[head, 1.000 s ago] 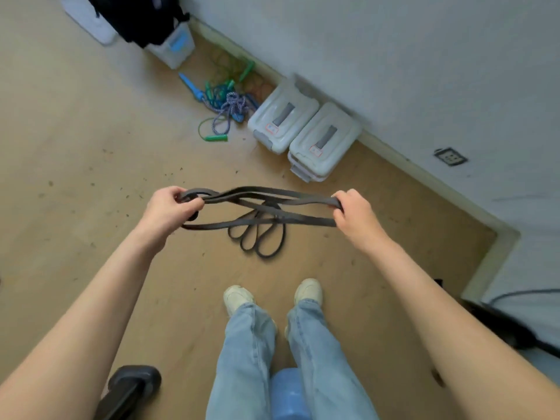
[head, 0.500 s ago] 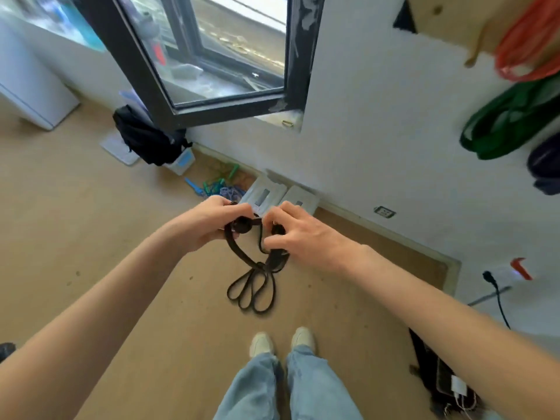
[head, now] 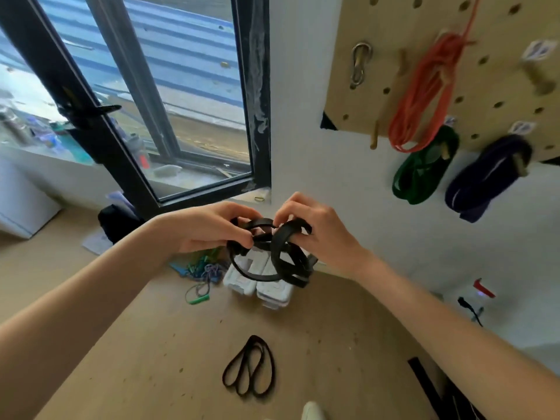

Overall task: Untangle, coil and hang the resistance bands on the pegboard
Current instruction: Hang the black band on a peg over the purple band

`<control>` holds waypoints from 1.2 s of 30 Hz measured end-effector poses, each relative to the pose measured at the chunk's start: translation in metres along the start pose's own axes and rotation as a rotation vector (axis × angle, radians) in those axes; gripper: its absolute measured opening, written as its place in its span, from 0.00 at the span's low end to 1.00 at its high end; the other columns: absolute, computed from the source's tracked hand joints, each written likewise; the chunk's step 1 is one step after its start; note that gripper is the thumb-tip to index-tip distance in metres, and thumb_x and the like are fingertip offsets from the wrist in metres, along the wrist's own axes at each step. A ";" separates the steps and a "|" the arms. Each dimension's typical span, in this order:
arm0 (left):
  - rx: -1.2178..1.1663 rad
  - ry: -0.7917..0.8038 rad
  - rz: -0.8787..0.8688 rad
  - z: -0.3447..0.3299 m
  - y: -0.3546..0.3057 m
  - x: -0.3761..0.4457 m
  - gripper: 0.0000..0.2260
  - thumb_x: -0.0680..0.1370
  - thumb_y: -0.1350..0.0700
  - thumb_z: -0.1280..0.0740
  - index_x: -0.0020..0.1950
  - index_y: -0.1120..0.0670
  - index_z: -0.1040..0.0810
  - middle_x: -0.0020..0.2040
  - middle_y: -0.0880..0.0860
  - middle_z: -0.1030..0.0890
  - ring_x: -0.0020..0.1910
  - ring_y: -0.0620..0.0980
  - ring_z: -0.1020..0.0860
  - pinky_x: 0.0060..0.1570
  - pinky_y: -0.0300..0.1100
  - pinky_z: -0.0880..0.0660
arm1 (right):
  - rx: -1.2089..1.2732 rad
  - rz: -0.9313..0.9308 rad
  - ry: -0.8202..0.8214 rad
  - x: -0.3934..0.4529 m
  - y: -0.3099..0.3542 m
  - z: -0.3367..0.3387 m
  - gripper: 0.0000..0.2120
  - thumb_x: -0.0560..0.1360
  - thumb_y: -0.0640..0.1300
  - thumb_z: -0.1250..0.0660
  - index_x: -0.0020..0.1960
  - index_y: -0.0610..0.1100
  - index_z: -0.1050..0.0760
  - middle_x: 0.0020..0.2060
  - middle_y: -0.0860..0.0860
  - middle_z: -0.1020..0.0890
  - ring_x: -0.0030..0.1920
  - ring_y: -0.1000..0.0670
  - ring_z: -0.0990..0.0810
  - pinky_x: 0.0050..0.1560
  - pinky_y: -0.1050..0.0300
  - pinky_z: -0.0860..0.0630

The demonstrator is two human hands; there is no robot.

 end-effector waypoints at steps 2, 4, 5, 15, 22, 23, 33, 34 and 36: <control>0.072 -0.006 -0.021 -0.001 -0.011 0.000 0.15 0.72 0.70 0.34 0.56 0.59 0.23 0.46 0.59 0.21 0.45 0.49 0.23 0.48 0.38 0.24 | -0.001 0.008 0.019 0.001 0.001 0.003 0.06 0.68 0.33 0.28 0.45 0.36 0.21 0.44 0.46 0.23 0.42 0.54 0.26 0.45 0.74 0.30; 0.081 -0.038 -0.020 -0.002 -0.019 0.001 0.15 0.72 0.70 0.35 0.57 0.60 0.24 0.42 0.55 0.23 0.39 0.45 0.24 0.41 0.34 0.24 | 0.010 -0.027 0.024 0.002 0.001 0.006 0.06 0.68 0.33 0.28 0.45 0.37 0.21 0.43 0.50 0.24 0.39 0.56 0.27 0.43 0.75 0.31; 0.085 -0.052 -0.015 -0.004 -0.022 0.003 0.15 0.72 0.70 0.35 0.57 0.59 0.24 0.42 0.55 0.23 0.39 0.45 0.24 0.40 0.34 0.24 | 0.014 -0.055 0.015 0.003 0.001 0.006 0.07 0.68 0.34 0.28 0.45 0.38 0.22 0.41 0.52 0.25 0.37 0.58 0.27 0.41 0.75 0.32; 0.522 0.077 -0.141 -0.032 -0.076 0.033 0.14 0.74 0.64 0.34 0.57 0.52 0.29 0.48 0.51 0.23 0.43 0.45 0.23 0.37 0.31 0.27 | 0.128 -0.457 0.092 0.003 -0.010 0.037 0.29 0.65 0.45 0.23 0.62 0.46 0.30 0.51 0.52 0.24 0.41 0.57 0.23 0.37 0.70 0.26; 0.360 0.175 -0.198 -0.056 -0.123 0.082 0.22 0.66 0.51 0.25 0.55 0.46 0.31 0.58 0.52 0.25 0.50 0.49 0.21 0.42 0.36 0.25 | 0.353 -0.646 0.051 -0.017 -0.048 0.102 0.16 0.70 0.37 0.29 0.53 0.52 0.28 0.29 0.49 0.23 0.30 0.53 0.28 0.29 0.63 0.31; 0.374 0.188 -0.219 -0.061 -0.132 0.092 0.24 0.64 0.49 0.25 0.56 0.46 0.31 0.57 0.51 0.25 0.50 0.48 0.21 0.43 0.36 0.25 | 0.370 -0.645 0.040 -0.020 -0.054 0.113 0.15 0.71 0.37 0.30 0.53 0.52 0.27 0.30 0.49 0.24 0.31 0.53 0.28 0.30 0.62 0.31; 0.408 0.102 -0.349 -0.145 -0.209 0.225 0.31 0.66 0.51 0.24 0.65 0.47 0.34 0.54 0.48 0.24 0.50 0.43 0.23 0.44 0.28 0.29 | -0.134 -0.752 0.043 -0.036 -0.155 0.240 0.09 0.68 0.43 0.28 0.35 0.40 0.24 0.28 0.48 0.26 0.30 0.51 0.27 0.26 0.63 0.34; 0.600 -0.016 -0.418 -0.156 -0.219 0.238 0.32 0.67 0.55 0.24 0.66 0.48 0.35 0.51 0.46 0.25 0.48 0.43 0.25 0.41 0.26 0.31 | -0.139 -0.741 0.058 -0.037 -0.164 0.252 0.10 0.68 0.43 0.27 0.36 0.38 0.24 0.29 0.46 0.25 0.30 0.49 0.26 0.27 0.61 0.34; 0.820 -0.165 -0.530 -0.171 -0.241 0.257 0.24 0.68 0.61 0.27 0.61 0.51 0.30 0.42 0.45 0.26 0.43 0.46 0.26 0.34 0.27 0.32 | -0.143 -0.708 0.090 -0.040 -0.179 0.277 0.12 0.67 0.43 0.27 0.39 0.34 0.23 0.31 0.41 0.24 0.33 0.46 0.25 0.33 0.56 0.34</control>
Point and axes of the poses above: each hand's wrist, its own x-axis towards the middle knuckle, its own z-axis out of the back of the hand, y = z × x, the point moved 2 cm from there along x, towards the middle knuckle
